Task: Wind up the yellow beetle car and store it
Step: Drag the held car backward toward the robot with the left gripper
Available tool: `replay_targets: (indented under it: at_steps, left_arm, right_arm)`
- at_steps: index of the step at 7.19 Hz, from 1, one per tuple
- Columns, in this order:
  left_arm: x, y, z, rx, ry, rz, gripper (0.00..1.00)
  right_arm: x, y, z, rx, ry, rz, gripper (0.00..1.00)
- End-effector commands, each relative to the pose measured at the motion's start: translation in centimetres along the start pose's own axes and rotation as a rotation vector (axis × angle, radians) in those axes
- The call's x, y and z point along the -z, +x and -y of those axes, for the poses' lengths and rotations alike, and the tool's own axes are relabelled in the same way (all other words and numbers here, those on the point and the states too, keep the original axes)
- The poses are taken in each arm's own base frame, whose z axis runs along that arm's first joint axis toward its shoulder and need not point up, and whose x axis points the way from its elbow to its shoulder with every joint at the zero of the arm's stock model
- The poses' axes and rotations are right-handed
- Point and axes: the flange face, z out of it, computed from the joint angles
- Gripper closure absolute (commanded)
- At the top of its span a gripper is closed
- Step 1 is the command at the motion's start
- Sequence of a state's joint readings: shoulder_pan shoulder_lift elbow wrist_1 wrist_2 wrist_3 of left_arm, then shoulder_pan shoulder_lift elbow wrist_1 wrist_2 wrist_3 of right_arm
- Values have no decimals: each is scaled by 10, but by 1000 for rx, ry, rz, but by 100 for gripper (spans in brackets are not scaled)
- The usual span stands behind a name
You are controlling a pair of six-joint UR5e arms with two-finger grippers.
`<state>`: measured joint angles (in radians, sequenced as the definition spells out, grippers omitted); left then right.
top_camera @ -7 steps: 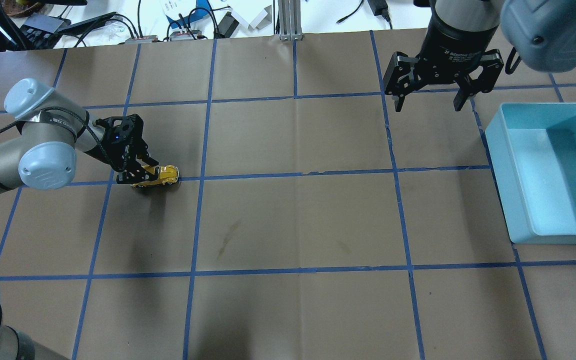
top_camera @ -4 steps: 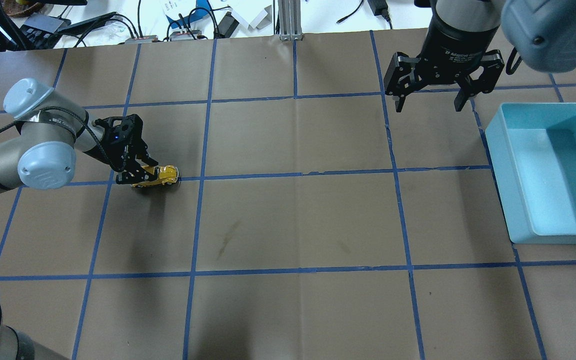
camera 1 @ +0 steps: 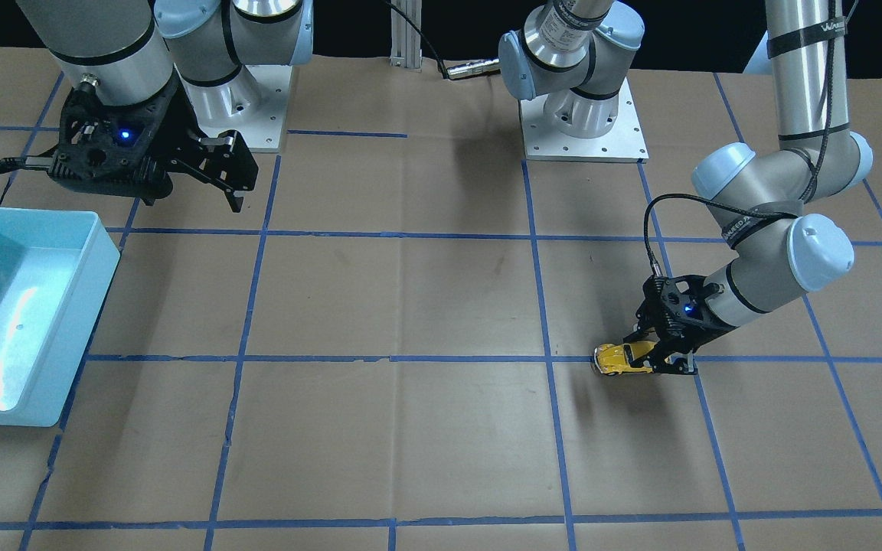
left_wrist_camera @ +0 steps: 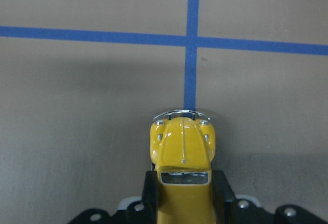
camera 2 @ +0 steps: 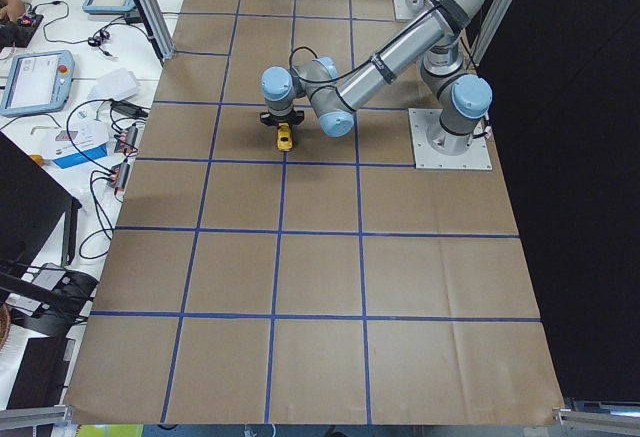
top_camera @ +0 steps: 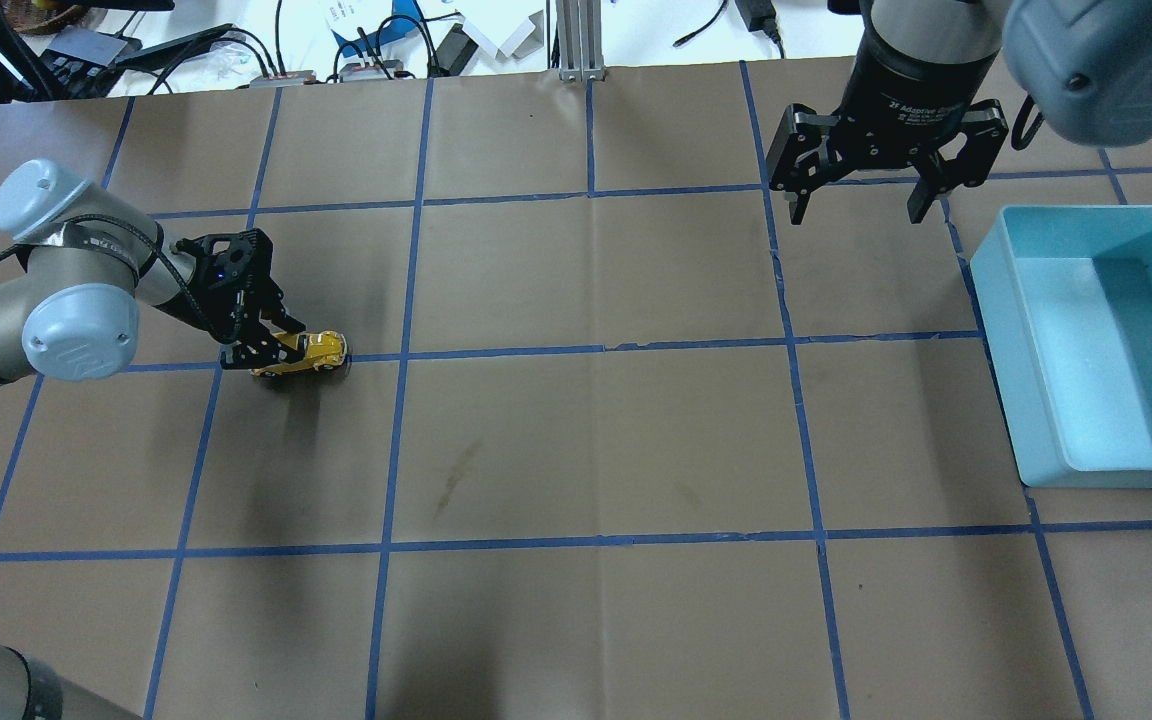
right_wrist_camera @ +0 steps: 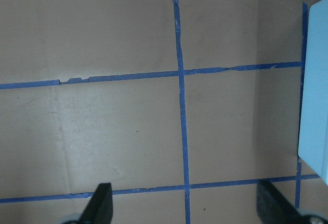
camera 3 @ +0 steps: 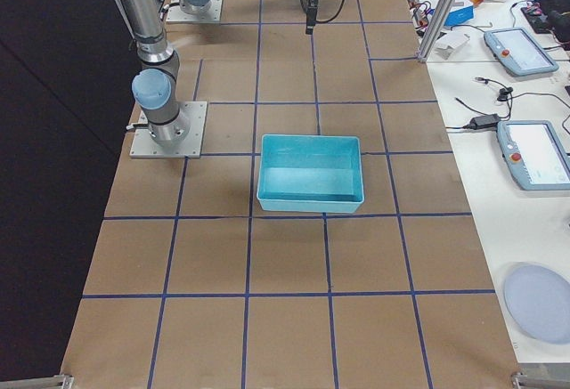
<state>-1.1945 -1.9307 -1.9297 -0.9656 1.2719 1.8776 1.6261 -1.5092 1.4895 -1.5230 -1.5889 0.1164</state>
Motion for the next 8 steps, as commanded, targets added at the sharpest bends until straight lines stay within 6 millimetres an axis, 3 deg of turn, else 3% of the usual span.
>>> replay_targets:
  at_steps: [1, 7, 8]
  left_arm:
    - [4, 1, -15, 27, 3, 4, 78]
    - [12, 6, -48, -24, 13, -4, 78]
    - [13, 5, -49, -26, 10, -4, 72]
  right_arm:
    - [0, 0, 0, 0, 0, 0, 0]
    - [0, 0, 0, 0, 0, 0, 0]
    - [-1, 0, 0, 0, -1, 0, 0]
